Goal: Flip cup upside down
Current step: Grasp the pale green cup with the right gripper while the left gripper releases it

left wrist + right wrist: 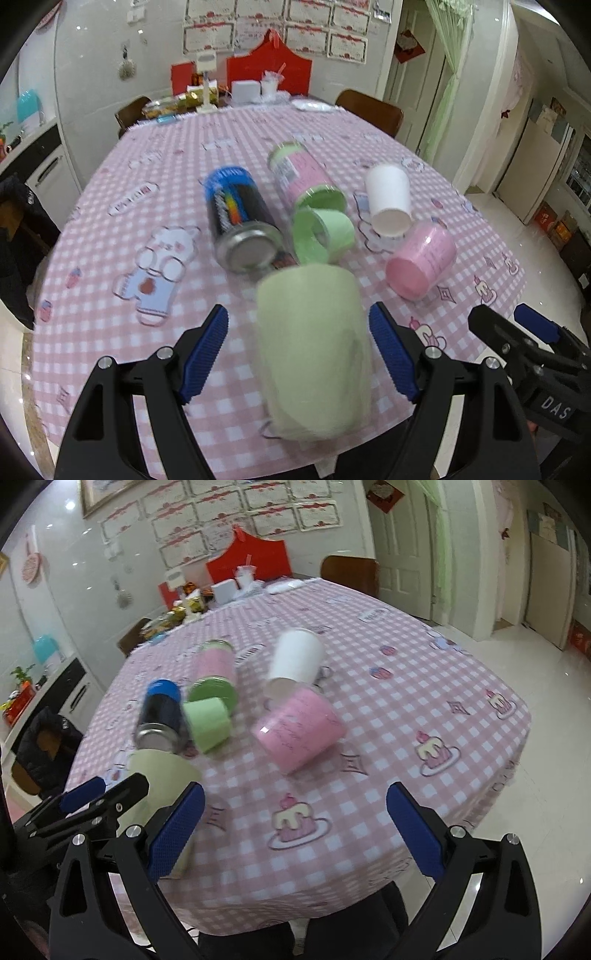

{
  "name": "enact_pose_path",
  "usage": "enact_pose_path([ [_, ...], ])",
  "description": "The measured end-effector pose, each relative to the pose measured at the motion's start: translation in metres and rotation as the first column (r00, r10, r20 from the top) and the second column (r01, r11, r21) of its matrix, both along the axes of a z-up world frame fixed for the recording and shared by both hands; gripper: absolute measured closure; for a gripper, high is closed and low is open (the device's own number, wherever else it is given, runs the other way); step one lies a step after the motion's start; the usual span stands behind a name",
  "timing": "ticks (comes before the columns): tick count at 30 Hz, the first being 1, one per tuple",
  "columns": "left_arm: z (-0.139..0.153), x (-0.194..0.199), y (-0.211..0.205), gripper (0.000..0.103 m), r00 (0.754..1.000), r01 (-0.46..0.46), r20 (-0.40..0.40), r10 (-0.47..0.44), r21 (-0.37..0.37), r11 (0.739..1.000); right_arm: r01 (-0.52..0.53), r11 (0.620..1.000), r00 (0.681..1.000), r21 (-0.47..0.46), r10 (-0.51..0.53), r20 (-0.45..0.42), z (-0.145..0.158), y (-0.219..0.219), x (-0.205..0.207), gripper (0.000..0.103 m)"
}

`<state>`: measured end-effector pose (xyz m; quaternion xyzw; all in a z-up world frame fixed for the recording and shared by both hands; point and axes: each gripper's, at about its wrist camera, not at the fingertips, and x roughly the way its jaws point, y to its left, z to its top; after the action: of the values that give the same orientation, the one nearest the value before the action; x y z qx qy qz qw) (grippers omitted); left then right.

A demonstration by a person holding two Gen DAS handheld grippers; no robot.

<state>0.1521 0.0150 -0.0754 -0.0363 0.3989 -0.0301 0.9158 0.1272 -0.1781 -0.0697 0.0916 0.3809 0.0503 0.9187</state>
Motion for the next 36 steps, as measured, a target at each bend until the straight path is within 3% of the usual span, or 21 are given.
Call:
enact_pose_path([
  [6,0.011,-0.009,0.033,0.025,0.998,-0.064,0.025,0.063,0.020,0.998,-0.071,0.997,0.997,0.008,0.071,0.020,0.010,0.031,0.001,0.008],
  [15,0.000,-0.014,0.080,0.025,0.993,-0.116,0.002,0.116,0.035,0.993,-0.177,0.984,0.983,0.022,0.178,-0.037,0.001,0.082,0.015,0.008],
  [28,-0.039,0.012,0.110,0.025,0.993,-0.075,-0.091,0.078,0.041,0.996,-0.183,0.983,0.967,0.029,0.185,-0.175,-0.031,0.119,0.049,0.008],
  [36,-0.050,0.027,0.114,0.025,0.993,-0.056,-0.107,0.058,0.025,0.998,-0.189,0.979,0.950,0.080,0.203,-0.237,-0.043,0.121,0.067,0.008],
])
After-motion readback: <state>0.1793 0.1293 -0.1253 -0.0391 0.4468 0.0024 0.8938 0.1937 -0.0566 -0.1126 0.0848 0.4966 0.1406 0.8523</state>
